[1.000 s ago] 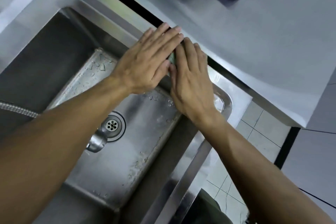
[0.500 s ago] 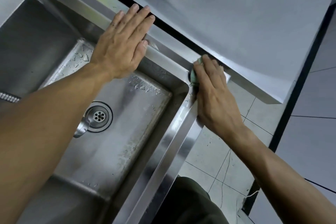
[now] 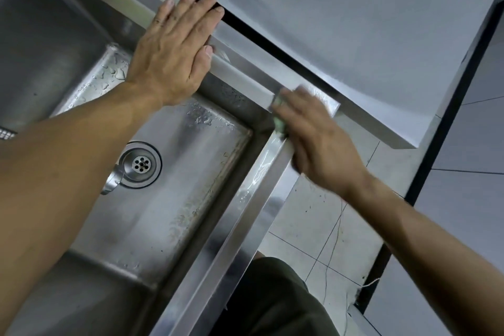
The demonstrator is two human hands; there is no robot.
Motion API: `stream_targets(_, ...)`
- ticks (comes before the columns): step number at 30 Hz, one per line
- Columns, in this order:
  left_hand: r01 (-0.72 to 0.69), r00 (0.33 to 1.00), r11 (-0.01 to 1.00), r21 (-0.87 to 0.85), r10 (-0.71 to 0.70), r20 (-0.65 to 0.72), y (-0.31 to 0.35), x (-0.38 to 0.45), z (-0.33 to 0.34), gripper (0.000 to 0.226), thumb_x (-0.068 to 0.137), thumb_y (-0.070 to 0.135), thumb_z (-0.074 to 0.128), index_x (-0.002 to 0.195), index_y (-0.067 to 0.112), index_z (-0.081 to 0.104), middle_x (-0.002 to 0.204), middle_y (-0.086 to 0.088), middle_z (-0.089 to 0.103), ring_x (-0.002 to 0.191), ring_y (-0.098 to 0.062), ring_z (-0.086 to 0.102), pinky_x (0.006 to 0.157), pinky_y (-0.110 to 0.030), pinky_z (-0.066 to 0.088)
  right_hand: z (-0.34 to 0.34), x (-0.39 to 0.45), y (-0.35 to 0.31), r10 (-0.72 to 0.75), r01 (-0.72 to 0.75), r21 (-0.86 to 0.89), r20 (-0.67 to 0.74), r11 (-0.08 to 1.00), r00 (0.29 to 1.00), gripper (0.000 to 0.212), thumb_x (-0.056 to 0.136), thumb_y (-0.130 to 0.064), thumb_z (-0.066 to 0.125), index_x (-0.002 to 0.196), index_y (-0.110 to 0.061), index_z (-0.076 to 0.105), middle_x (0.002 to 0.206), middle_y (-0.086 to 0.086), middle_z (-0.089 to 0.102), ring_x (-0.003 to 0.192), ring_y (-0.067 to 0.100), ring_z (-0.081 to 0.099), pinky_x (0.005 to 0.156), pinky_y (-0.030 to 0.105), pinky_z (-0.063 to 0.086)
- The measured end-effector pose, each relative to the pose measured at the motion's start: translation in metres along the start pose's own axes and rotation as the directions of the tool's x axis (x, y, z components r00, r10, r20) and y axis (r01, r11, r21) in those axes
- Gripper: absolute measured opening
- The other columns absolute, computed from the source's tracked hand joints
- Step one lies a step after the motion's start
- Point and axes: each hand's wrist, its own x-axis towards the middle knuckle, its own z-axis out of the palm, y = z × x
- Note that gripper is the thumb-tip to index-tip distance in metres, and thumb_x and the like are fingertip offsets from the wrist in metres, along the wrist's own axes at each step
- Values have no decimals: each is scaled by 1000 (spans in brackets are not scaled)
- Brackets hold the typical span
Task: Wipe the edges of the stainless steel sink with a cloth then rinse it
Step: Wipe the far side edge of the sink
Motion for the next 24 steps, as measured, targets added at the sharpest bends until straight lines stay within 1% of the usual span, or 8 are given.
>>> stream_targets(3, -3, 1000, 1000, -6, 3, -8, 1, 1, -1, 61, 107, 34, 22, 165, 15, 18, 174, -7, 14, 161, -25, 7, 131, -46, 3, -2, 14, 2, 73, -76, -31, -73, 997, 995, 44, 105, -6, 44, 148, -6, 52, 157, 17, 45, 152, 36, 33, 124, 52, 27)
stream_targets(6, -4, 1000, 1000, -8, 4, -19, -1, -1, -2, 61, 107, 33, 24, 165, 15, 19, 174, -6, 15, 161, -25, 8, 131, -44, 2, 9, 4, -27, 180, -181, 6, -146, 983, 973, 42, 107, -16, 44, 146, -8, 55, 157, 14, 47, 151, 35, 34, 122, 52, 29)
stream_targets(8, -9, 1000, 1000, 0, 9, -17, -2, -1, -2, 60, 108, 34, 23, 165, 15, 19, 174, -6, 14, 161, -25, 7, 131, -43, 1, 18, -8, -51, 177, -174, 32, -139, 984, 974, 40, 106, -19, 47, 143, -6, 58, 153, 15, 50, 148, 36, 38, 120, 53, 32)
stream_targets(12, -18, 1000, 1000, -1, 18, -19, -3, -1, -2, 61, 107, 34, 22, 165, 15, 19, 173, -7, 16, 161, -26, 8, 131, -45, 3, 30, -33, -70, -57, 56, 20, 14, 998, 998, 39, 105, -20, 51, 141, -8, 61, 153, 14, 51, 147, 36, 41, 121, 52, 31)
stream_targets(14, -29, 999, 1000, -4, 29, -16, -4, -1, -2, 61, 107, 34, 22, 165, 15, 19, 173, -7, 17, 161, -26, 8, 131, -45, 3, 26, -37, -57, -255, 254, 25, 104, 967, 961, 38, 105, -19, 50, 141, -10, 62, 154, 13, 51, 148, 35, 41, 120, 52, 34)
stream_targets(16, -44, 999, 999, -2, 44, -9, -6, -1, -2, 61, 108, 35, 21, 165, 15, 18, 173, -7, 15, 161, -25, 7, 131, -43, 0, 16, -30, -31, -347, 349, 18, 153, 937, 925, 39, 105, -15, 50, 143, -11, 61, 156, 13, 50, 150, 34, 38, 120, 52, 36)
stream_targets(21, -44, 999, 999, 5, 44, -20, -7, -1, -1, 60, 109, 35, 21, 165, 15, 18, 173, -7, 16, 161, -26, 8, 131, -43, 1, -7, 9, 17, -69, 67, -32, -83, 997, 994, 44, 105, -4, 49, 148, -2, 51, 155, 20, 46, 150, 38, 37, 120, 58, 32)
stream_targets(24, -36, 999, 999, 10, 36, -31, -8, -3, -1, 60, 108, 35, 21, 165, 14, 20, 173, -8, 18, 161, -26, 10, 131, -45, 3, -4, 21, 14, -64, 59, -48, -102, 997, 993, 42, 108, -12, 47, 150, -5, 49, 157, 15, 45, 153, 33, 33, 122, 53, 31)
